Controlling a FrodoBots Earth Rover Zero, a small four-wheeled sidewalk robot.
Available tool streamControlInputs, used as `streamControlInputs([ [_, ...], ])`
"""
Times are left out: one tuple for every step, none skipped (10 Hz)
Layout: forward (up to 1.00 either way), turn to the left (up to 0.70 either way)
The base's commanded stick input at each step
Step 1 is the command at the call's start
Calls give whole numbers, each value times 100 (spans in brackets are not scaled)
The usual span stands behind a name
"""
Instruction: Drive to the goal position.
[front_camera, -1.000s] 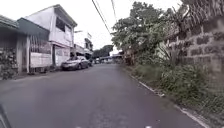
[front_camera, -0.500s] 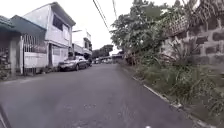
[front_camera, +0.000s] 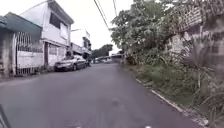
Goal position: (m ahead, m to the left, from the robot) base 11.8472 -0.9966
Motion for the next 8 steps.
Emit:
streamControlInputs([
  [100,0],
  [100,0],
  [100,0],
  [100,0],
  [100,0],
  [100,0],
  [100,0],
  [100,0],
])
